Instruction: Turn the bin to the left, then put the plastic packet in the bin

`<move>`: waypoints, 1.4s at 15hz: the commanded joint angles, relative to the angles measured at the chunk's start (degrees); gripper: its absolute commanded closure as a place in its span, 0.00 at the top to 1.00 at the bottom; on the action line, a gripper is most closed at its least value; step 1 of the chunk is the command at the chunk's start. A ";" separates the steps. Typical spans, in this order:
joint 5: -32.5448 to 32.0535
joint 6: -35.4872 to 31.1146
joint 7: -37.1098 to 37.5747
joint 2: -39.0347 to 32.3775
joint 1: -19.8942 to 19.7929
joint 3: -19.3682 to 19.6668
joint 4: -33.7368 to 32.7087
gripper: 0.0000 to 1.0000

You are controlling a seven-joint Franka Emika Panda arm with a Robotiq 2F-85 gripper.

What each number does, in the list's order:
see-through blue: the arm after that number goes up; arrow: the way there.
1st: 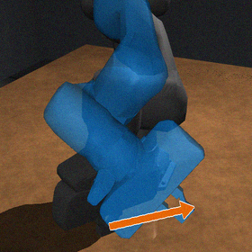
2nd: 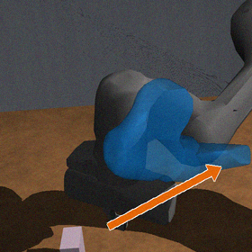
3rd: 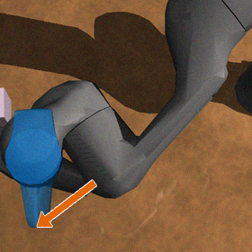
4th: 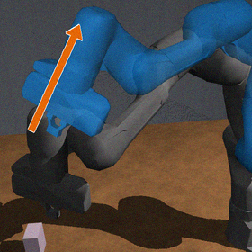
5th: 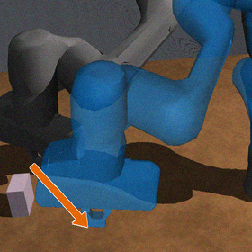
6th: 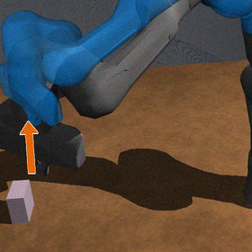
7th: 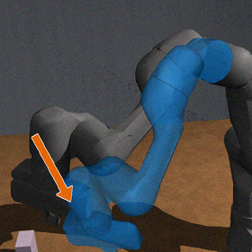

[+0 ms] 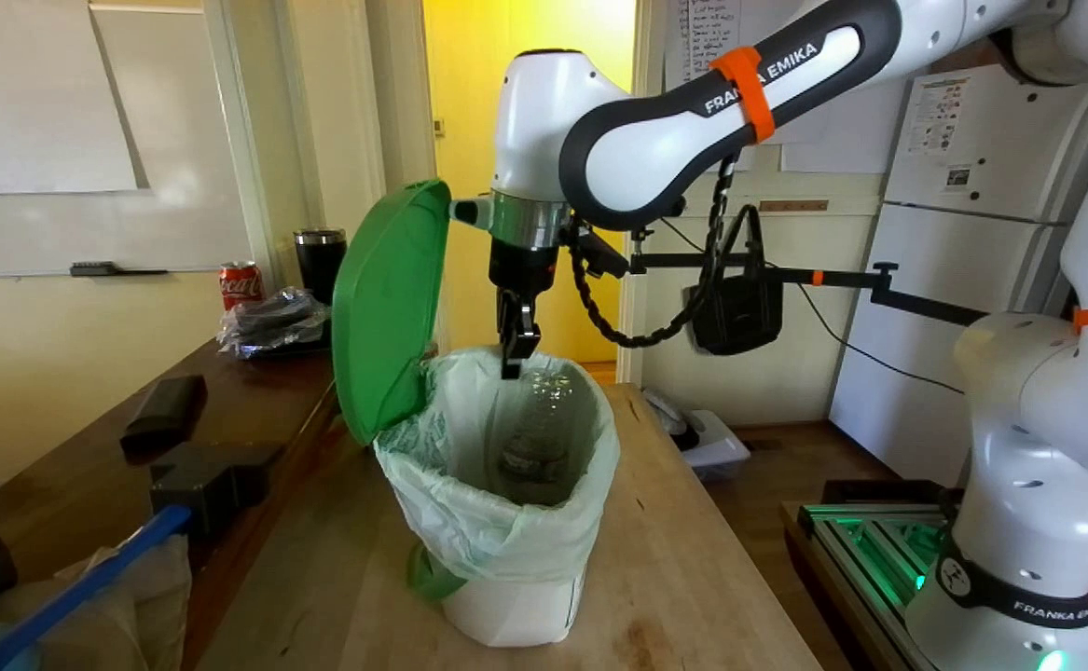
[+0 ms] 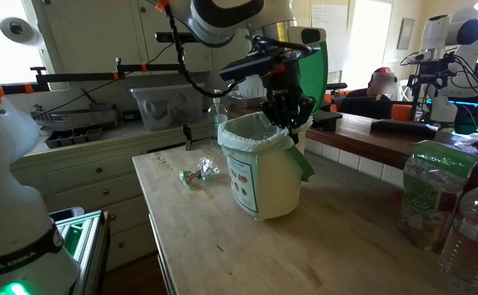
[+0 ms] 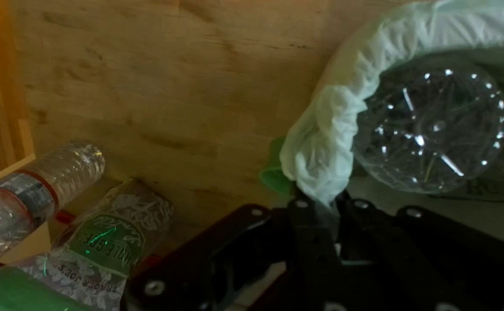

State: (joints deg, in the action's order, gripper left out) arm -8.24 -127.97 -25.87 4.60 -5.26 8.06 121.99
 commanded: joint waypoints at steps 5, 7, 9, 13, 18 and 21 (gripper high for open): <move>-4.02 3.42 -13.81 -5.91 -0.65 -0.14 -6.17 0.03; -4.42 2.80 -15.14 -6.64 -0.79 -0.19 -6.57 0.03; -4.66 2.20 -15.27 -6.90 -0.93 -0.20 -6.76 0.37; -8.29 1.57 -14.48 -7.82 -1.51 -0.15 -5.99 0.65; -5.67 1.34 -15.42 -5.21 -1.67 -0.60 -3.71 0.99; -3.91 2.48 -14.91 -2.76 -1.45 -0.80 -2.43 1.00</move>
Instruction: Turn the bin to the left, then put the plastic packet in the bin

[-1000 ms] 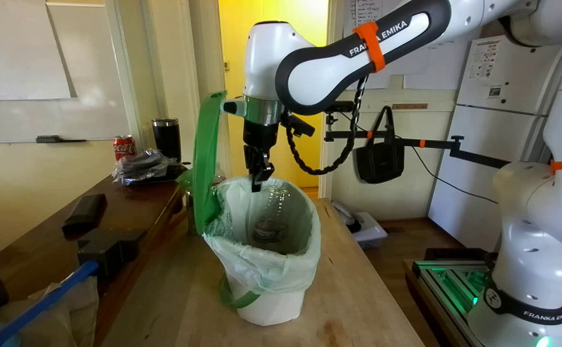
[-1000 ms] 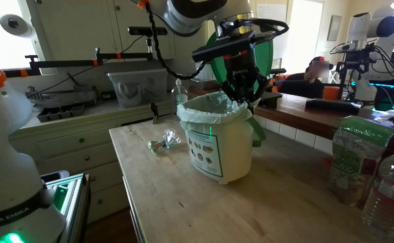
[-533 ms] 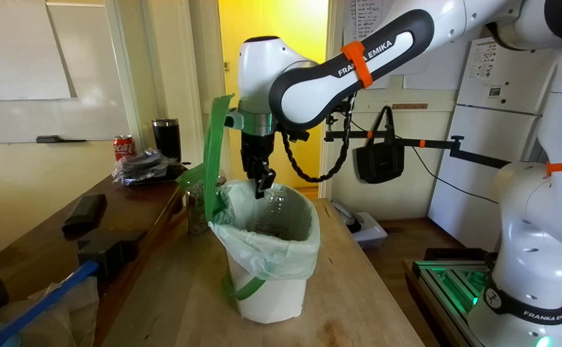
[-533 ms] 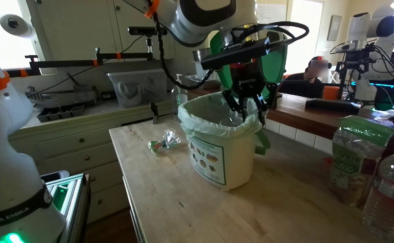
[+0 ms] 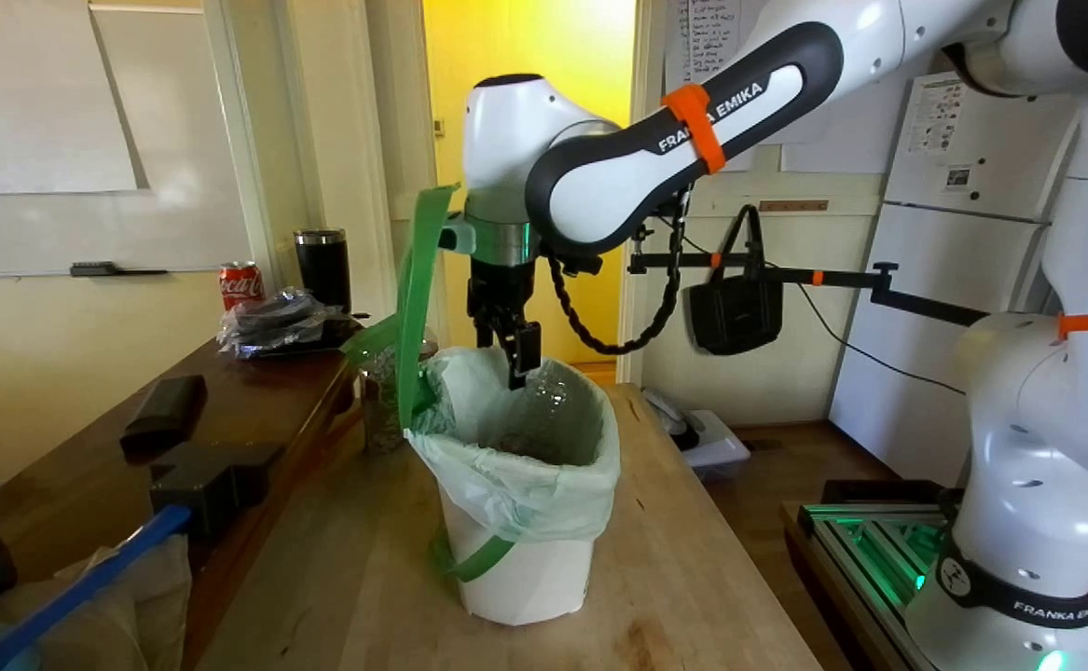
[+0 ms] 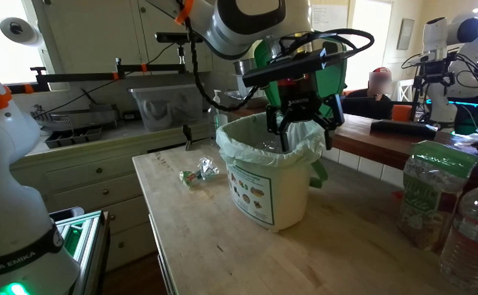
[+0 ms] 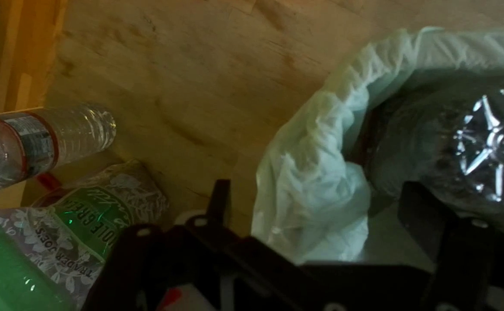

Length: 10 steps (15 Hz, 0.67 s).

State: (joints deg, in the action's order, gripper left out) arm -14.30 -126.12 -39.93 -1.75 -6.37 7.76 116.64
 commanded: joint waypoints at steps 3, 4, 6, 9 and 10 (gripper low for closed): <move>4.69 3.30 3.24 6.11 -0.21 -0.32 3.53 1.00; 5.70 4.30 4.40 7.07 -0.17 -0.23 3.71 1.00; 7.94 5.10 6.76 9.08 -0.12 0.06 4.31 1.00; 10.88 5.11 10.82 11.89 -0.06 0.57 4.63 1.00; 11.22 5.13 12.68 12.70 -0.09 0.71 4.58 1.00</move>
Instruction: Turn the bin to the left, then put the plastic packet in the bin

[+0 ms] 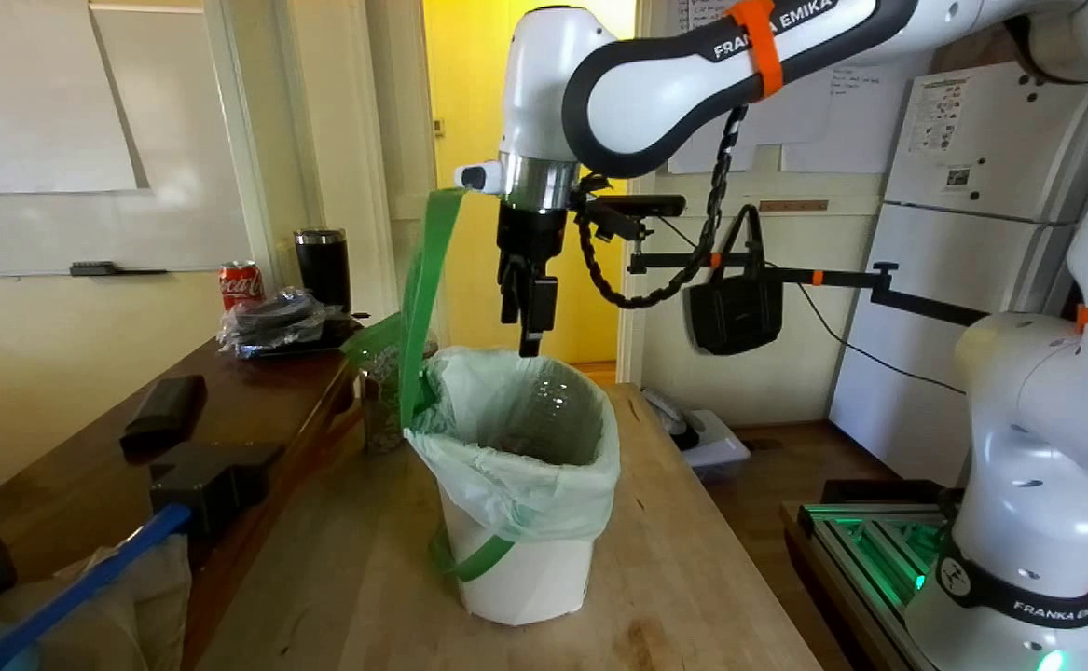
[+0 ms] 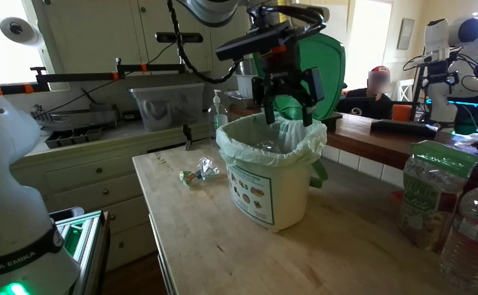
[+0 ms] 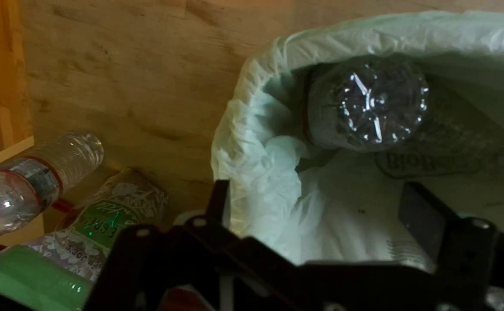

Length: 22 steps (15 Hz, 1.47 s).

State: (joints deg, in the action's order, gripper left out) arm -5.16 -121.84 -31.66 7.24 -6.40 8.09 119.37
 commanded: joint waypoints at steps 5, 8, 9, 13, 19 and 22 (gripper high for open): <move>1.42 3.14 17.56 6.30 -1.22 0.92 0.60 1.00; 1.75 3.86 25.32 6.88 -2.25 1.27 -0.03 1.00; 2.29 4.23 27.57 6.50 -2.52 1.46 -0.77 1.00; 6.18 4.30 35.54 3.92 -3.32 2.38 -3.69 1.00; 11.99 3.81 46.58 0.87 -5.28 4.02 -7.46 1.00; 15.10 3.89 51.14 0.13 -6.54 5.32 -9.70 1.00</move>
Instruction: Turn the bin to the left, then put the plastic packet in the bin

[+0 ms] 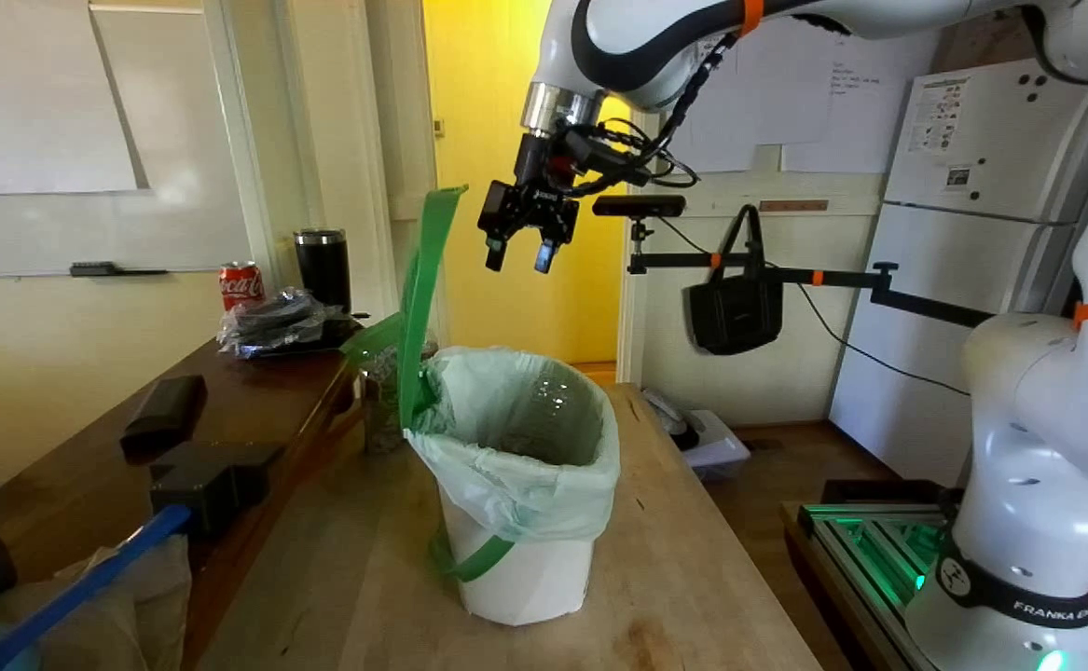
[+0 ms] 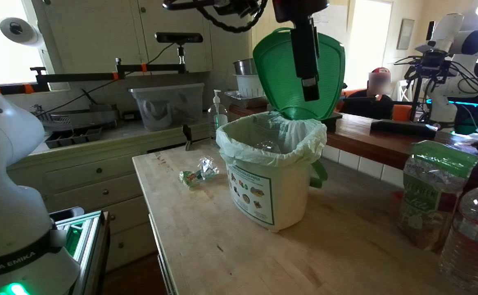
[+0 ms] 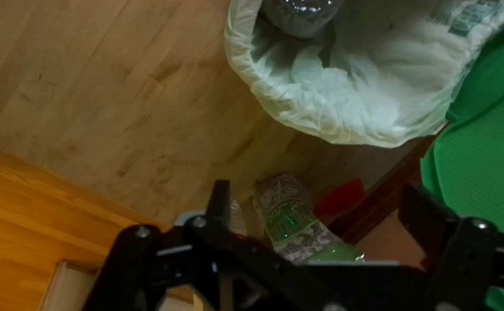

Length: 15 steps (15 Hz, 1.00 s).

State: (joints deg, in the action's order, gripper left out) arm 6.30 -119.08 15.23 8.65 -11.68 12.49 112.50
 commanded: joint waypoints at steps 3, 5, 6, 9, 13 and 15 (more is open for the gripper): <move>6.11 0.56 9.38 -3.45 -2.39 1.90 -5.77 1.00; 7.42 1.04 11.19 -6.31 -2.86 2.50 -9.12 1.00; 7.14 0.84 12.27 -7.83 -3.13 2.69 -10.69 1.00; 5.45 3.66 12.36 -13.63 -3.62 3.22 -16.69 1.00; 5.20 3.18 11.50 -14.12 -3.46 3.17 -16.17 1.00; 5.18 3.86 11.50 -16.04 -3.49 3.23 -17.99 1.00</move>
State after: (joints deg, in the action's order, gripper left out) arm 11.44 -115.46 26.78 -7.26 -15.02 15.79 94.82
